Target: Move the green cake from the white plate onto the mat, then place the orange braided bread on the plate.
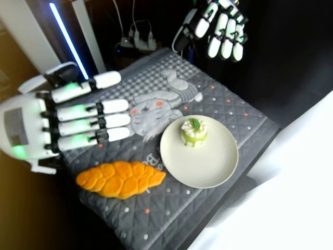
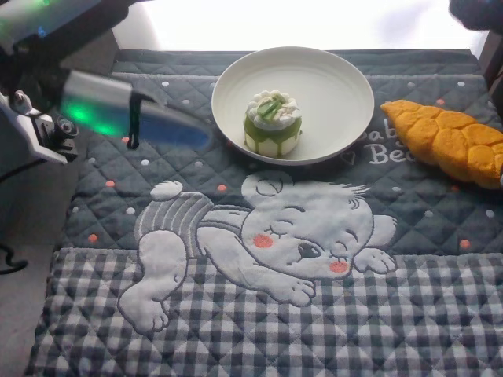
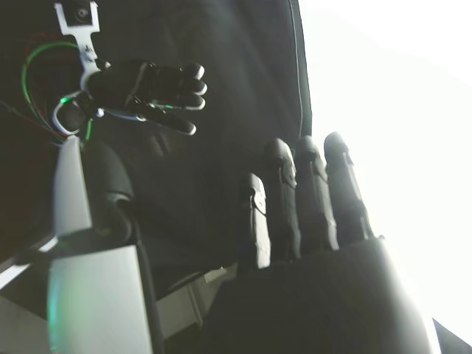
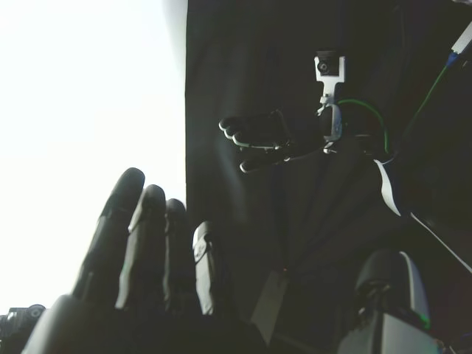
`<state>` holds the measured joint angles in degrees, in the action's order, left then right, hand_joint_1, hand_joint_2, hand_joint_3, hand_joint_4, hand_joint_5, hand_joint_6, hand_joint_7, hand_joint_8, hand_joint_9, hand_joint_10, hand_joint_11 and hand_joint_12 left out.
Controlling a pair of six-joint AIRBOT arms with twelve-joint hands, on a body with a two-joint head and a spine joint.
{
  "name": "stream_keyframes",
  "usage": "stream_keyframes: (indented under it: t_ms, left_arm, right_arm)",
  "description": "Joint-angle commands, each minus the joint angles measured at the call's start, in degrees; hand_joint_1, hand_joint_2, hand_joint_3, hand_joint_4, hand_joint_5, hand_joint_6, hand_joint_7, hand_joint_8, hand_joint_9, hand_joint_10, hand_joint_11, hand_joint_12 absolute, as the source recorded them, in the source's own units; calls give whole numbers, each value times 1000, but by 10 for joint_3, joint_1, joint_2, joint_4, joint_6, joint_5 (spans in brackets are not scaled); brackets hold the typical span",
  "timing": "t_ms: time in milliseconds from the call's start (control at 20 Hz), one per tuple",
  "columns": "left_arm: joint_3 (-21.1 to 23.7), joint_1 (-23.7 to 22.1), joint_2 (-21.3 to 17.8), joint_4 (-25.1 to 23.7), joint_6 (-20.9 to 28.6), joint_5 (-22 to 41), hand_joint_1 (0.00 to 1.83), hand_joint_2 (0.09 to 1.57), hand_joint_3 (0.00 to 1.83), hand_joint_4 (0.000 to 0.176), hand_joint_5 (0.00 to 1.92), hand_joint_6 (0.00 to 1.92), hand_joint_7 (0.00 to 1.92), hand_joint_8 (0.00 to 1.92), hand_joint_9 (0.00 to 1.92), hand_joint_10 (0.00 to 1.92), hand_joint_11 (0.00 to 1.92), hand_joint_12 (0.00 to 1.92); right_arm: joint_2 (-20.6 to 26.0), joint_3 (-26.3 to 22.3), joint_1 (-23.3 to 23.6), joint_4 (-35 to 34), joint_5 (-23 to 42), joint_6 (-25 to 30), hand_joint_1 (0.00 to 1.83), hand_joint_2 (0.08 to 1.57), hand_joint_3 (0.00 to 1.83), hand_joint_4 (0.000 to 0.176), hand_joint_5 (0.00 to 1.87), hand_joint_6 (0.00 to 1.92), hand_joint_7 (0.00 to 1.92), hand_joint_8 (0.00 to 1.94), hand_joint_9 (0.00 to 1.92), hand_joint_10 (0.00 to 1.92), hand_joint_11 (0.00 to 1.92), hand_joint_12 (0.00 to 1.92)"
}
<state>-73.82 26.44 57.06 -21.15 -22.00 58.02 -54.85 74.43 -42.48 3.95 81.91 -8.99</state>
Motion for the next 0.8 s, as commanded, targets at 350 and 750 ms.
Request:
stream_keyframes:
  t_ms: [350, 750]
  left_arm:
    - [-23, -19, 7, 40, 2, 25, 755, 902, 1, 0, 367, 11, 460, 4, 506, 5, 260, 484]
    - [-59, -40, 33, 23, 27, -44, 751, 917, 0, 0, 387, 0, 487, 0, 512, 0, 263, 580]
  right_arm:
    - [-10, 2, 3, -21, 62, -1, 499, 799, 2, 92, 119, 0, 296, 0, 315, 2, 129, 557]
    - [-18, 2, 3, -17, 51, -9, 641, 690, 0, 133, 90, 0, 122, 0, 214, 0, 91, 490]
